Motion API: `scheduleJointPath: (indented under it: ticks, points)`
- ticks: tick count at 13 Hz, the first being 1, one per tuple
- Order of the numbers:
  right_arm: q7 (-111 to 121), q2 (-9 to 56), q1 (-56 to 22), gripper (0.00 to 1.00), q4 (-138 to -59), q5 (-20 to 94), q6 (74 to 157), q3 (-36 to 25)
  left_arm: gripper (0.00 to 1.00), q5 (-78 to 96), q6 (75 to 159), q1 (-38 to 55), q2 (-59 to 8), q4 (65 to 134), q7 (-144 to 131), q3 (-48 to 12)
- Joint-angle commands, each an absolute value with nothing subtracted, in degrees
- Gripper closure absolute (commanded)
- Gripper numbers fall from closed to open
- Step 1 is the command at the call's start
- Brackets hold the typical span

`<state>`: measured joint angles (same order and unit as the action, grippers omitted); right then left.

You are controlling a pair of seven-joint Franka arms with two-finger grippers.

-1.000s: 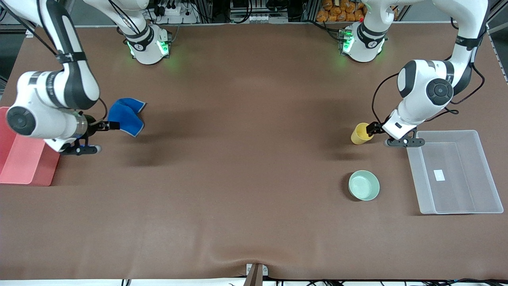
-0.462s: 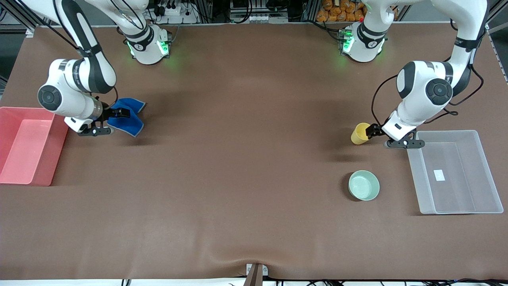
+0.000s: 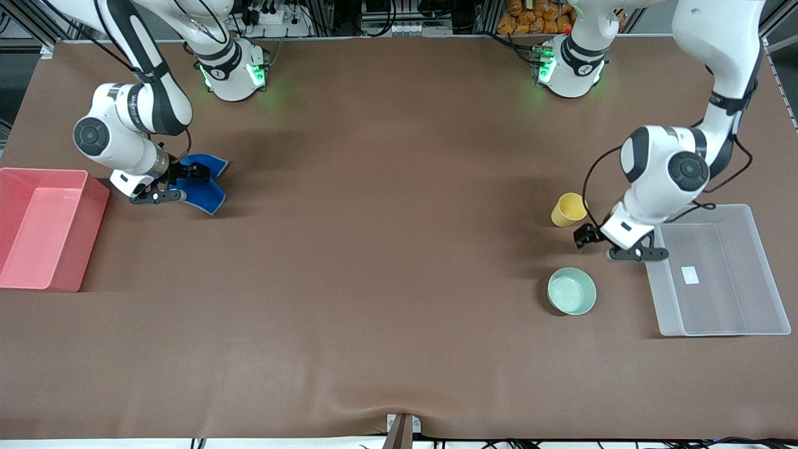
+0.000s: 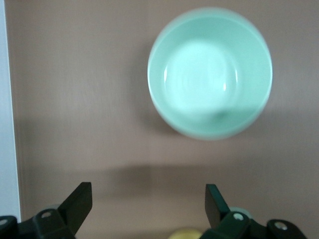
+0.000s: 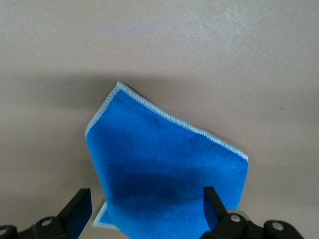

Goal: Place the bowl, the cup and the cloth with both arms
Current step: 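Grasp the blue cloth with the right gripper while the left gripper lowers, then carry the cloth into the pink tray while the left gripper grasps the bowl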

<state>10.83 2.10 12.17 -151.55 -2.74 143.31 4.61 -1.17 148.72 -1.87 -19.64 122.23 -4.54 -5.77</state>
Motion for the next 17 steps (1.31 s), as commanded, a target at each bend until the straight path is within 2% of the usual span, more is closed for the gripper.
scheduleJointPath:
  ticks: [1,3,5,6,7,8,9,10,11,14,17]
  points:
    - [12.7,4.6,14.8,0.04,-154.1,-3.0,149.4,5.2,0.0,-1.8,148.4,-2.5,-27.9,110.5,-5.9,-6.0]
    - [20.3,6.0,17.7,0.55,-154.0,-3.0,150.7,5.3,0.0,-1.8,148.4,-2.3,-34.3,103.2,-6.0,-6.0]
    - [24.2,5.6,18.8,1.0,-153.5,-3.0,150.5,5.3,0.0,-1.9,148.4,-1.6,-38.9,98.2,-7.5,-6.0]
    - [24.4,5.1,18.8,1.0,-153.1,-3.0,150.0,5.3,0.04,-2.2,148.5,-1.0,-40.3,97.8,-8.6,-6.0]
    - [25.6,4.7,18.9,1.0,-152.2,-3.1,149.8,5.3,0.17,-2.3,149.4,-0.4,-41.1,97.9,-9.0,-5.9]
    - [27.3,4.7,19.1,1.0,-150.7,-3.0,147.9,5.3,0.4,-2.4,149.6,-0.5,-41.3,98.0,-9.1,-5.9]
    - [28.2,4.5,19.8,1.0,-147.7,-3.0,143.4,5.3,0.67,-2.5,149.6,-0.7,-41.2,98.4,-9.1,-5.9]
    - [28.6,4.4,19.9,1.0,-143.7,-3.0,136.8,5.3,0.89,-2.5,149.4,-0.7,-41.1,98.7,-8.9,-5.9]
    - [29.5,4.3,20.0,1.0,-138.5,-3.0,129.2,5.3,1.0,-2.5,149.2,-0.8,-41.0,99.1,-8.5,-5.8]
    - [33.3,5.5,20.3,1.0,-120.1,-3.9,109.3,5.2,1.0,-2.6,149.1,-1.4,-40.8,99.4,-7.0,-5.8]
    - [39.4,10.8,22.8,1.0,-103.6,-9.4,99.0,5.2,1.0,-2.6,148.8,-1.9,-40.0,99.6,-5.5,-5.8]
